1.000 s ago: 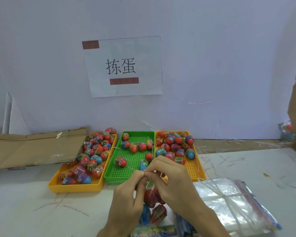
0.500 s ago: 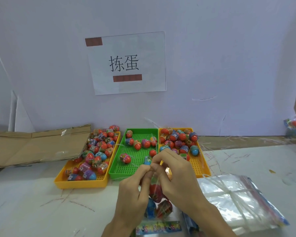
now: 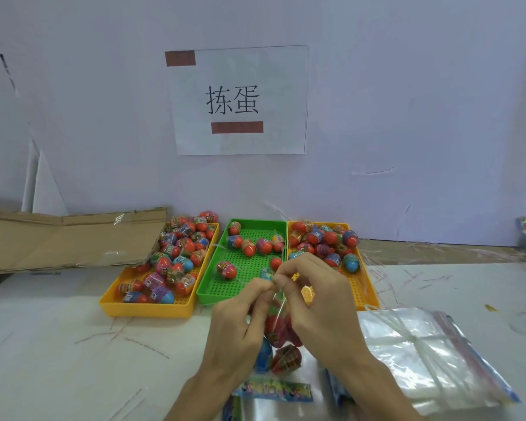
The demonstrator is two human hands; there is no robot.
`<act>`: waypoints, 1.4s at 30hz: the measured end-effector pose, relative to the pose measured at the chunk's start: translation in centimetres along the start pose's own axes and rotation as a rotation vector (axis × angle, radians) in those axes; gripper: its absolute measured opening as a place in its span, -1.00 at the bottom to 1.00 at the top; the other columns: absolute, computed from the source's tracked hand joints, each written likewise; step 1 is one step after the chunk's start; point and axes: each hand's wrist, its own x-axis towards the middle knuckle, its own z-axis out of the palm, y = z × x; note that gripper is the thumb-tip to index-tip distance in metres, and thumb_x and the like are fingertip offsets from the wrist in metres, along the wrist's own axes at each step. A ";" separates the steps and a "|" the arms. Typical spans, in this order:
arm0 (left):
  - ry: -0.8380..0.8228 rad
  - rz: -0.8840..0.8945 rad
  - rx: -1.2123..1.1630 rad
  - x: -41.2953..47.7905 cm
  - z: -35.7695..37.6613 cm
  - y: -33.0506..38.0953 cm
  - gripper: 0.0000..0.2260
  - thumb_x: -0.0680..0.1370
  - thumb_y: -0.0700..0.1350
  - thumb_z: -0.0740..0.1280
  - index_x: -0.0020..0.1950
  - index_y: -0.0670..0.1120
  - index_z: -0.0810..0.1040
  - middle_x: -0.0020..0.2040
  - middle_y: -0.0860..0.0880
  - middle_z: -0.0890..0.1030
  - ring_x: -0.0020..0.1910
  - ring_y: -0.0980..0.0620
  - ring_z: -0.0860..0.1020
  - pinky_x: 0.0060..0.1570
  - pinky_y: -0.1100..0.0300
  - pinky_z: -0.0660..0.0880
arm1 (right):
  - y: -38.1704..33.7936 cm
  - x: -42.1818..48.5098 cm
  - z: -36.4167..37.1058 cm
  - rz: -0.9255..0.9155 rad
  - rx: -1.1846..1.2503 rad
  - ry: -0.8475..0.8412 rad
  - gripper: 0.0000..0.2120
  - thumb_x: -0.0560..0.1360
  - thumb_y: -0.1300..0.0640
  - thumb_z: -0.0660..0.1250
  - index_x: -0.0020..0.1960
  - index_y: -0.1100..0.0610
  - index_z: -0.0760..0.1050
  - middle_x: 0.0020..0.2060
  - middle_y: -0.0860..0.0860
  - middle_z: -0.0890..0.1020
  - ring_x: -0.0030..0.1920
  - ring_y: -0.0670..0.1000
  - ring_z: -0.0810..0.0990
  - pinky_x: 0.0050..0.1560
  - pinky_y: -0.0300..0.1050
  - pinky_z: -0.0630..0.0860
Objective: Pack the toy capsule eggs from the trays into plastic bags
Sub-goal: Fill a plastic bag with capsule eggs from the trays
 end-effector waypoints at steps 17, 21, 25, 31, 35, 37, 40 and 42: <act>0.147 -0.094 -0.145 0.0 -0.3 0.1 -0.82 0.66 -0.04 0.20 0.03 0.26 0.51 -0.26 0.04 0.67 -0.42 -0.09 0.57 -0.46 -0.17 0.46 | 4.1 2.8 -6.2 0.427 0.188 0.189 -0.83 0.55 0.15 0.45 -0.21 -0.04 0.63 -0.36 -0.17 0.65 -0.33 -0.14 0.57 -0.29 -0.36 0.48; 0.172 -0.122 -0.121 0.1 -0.5 -0.1 -0.83 0.64 -0.04 0.21 0.01 0.24 0.51 -0.28 0.04 0.66 -0.40 -0.03 0.59 -0.41 -0.18 0.53 | 5.4 2.8 -7.2 0.467 0.155 0.224 -0.85 0.53 0.15 0.46 -0.21 0.02 0.65 -0.37 -0.15 0.64 -0.32 -0.11 0.56 -0.29 -0.34 0.46; 0.202 -0.135 -0.092 0.3 -0.6 -0.1 -0.86 0.64 -0.02 0.21 0.01 0.22 0.51 -0.28 0.05 0.65 -0.38 0.01 0.60 -0.40 -0.10 0.52 | 6.3 2.6 -8.3 0.500 0.053 0.089 -0.82 0.51 0.18 0.47 -0.26 0.01 0.63 -0.34 -0.12 0.65 -0.27 -0.11 0.57 -0.20 -0.22 0.44; 0.246 -0.152 -0.059 0.4 -0.9 -0.5 -0.85 0.69 -0.04 0.24 -0.01 0.18 0.54 -0.30 0.06 0.64 -0.39 0.00 0.59 -0.43 -0.09 0.52 | 6.9 2.5 -8.8 0.491 -0.126 0.056 -0.85 0.52 0.17 0.47 -0.22 0.03 0.64 -0.30 -0.10 0.66 -0.30 -0.27 0.53 -0.29 -0.46 0.40; 0.240 -0.139 -0.052 0.2 -0.5 0.1 -0.89 0.62 0.00 0.22 -0.02 0.16 0.53 -0.30 0.09 0.64 -0.41 0.03 0.58 -0.43 -0.01 0.49 | 7.4 2.4 -8.5 0.559 -0.181 0.098 -0.80 0.51 0.15 0.46 -0.28 0.00 0.60 -0.33 -0.09 0.63 -0.28 -0.16 0.55 -0.31 -0.23 0.39; 0.263 -0.160 -0.042 0.3 -0.7 -0.2 -0.88 0.64 -0.04 0.22 -0.02 0.13 0.53 -0.30 0.10 0.63 -0.40 0.03 0.56 -0.45 0.07 0.48 | 8.0 2.3 -8.9 0.615 -0.222 0.148 -0.82 0.52 0.13 0.46 -0.26 0.02 0.60 -0.31 -0.09 0.63 -0.22 -0.09 0.57 -0.28 -0.19 0.38; 0.313 -0.212 -0.032 0.6 -1.3 -0.8 -0.83 0.68 -0.14 0.23 -0.03 0.10 0.53 -0.30 0.07 0.64 -0.46 0.02 0.52 -0.51 0.02 0.43 | 8.6 2.1 -9.9 0.674 -0.193 0.108 -0.88 0.55 0.14 0.43 -0.17 0.06 0.67 -0.26 -0.10 0.65 -0.16 -0.11 0.57 -0.23 -0.27 0.37; 0.325 -0.224 -0.036 0.8 -1.4 -0.9 -0.82 0.68 -0.14 0.23 -0.04 0.12 0.52 -0.28 0.06 0.65 -0.46 -0.05 0.52 -0.48 -0.08 0.43 | 8.9 2.0 -10.5 0.701 -0.174 0.025 -0.83 0.57 0.19 0.38 -0.15 0.03 0.69 -0.20 -0.05 0.69 -0.09 -0.06 0.59 -0.17 -0.24 0.40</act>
